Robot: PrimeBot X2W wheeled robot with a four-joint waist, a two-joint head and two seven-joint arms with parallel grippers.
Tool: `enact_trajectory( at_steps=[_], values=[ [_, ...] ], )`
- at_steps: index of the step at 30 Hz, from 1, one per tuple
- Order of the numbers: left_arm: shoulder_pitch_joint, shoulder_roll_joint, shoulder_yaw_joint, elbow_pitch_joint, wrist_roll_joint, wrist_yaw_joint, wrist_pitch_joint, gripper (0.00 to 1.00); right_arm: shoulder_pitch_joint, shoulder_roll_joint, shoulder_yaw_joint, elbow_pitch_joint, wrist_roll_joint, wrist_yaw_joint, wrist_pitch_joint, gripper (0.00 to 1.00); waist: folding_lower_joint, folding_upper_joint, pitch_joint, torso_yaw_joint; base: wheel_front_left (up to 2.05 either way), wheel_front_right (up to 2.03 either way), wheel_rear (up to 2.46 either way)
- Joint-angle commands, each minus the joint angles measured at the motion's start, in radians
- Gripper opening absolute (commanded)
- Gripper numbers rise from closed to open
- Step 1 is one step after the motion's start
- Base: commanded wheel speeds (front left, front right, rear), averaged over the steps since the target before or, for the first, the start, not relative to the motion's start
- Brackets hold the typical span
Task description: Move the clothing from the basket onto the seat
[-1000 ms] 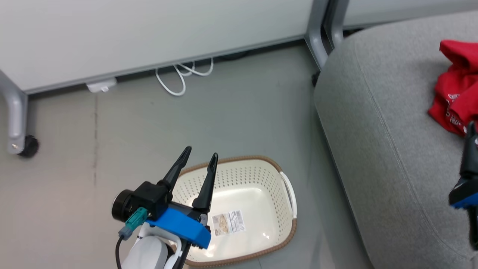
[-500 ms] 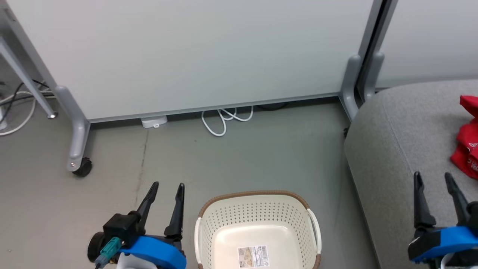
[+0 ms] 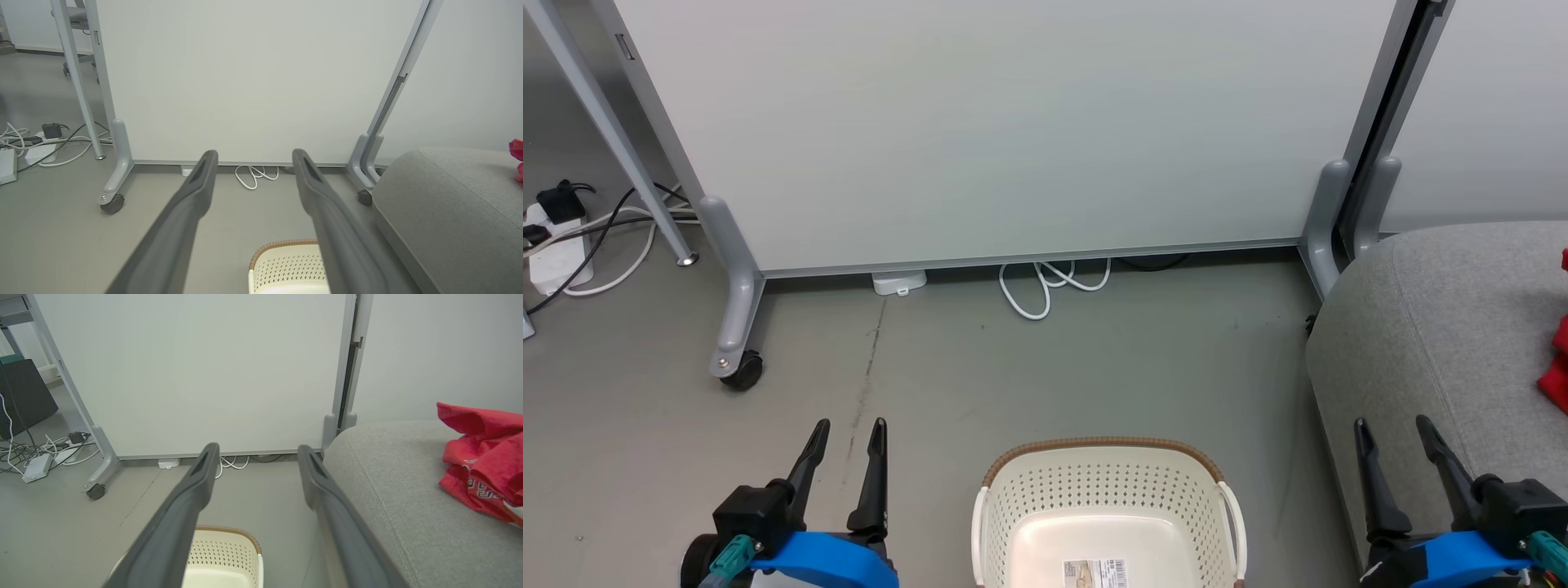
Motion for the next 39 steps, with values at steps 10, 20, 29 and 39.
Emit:
enact_trajectory(
  at_steps=[10,20,29,39],
  values=[
    [0.006,0.005,0.005,0.027,-0.004,-0.002,-0.005,1.0,-0.001,0.001,0.03,0.046,0.021,0.0,-0.026,1.0,0.0001,-0.0001,-0.009,-0.002,0.0,0.0,0.0],
    [0.008,0.004,-0.001,0.036,-0.011,-0.002,-0.005,1.0,-0.01,0.001,0.04,0.067,0.028,0.0,-0.036,1.0,0.0001,-0.0001,-0.014,-0.007,0.0,0.0,0.0],
    [0.011,-0.004,-0.004,0.046,-0.023,-0.002,-0.005,1.0,-0.015,0.002,0.046,0.071,0.033,0.0,-0.037,1.0,0.0001,-0.0001,-0.014,-0.011,0.0,0.0,0.0],
    [0.067,-0.012,-0.007,0.106,-0.048,0.0,0.014,0.0,0.01,0.009,0.042,0.145,0.066,0.0,-0.014,0.0,0.0002,-0.0001,-0.013,-0.012,0.0,0.0,0.0]
  ],
)
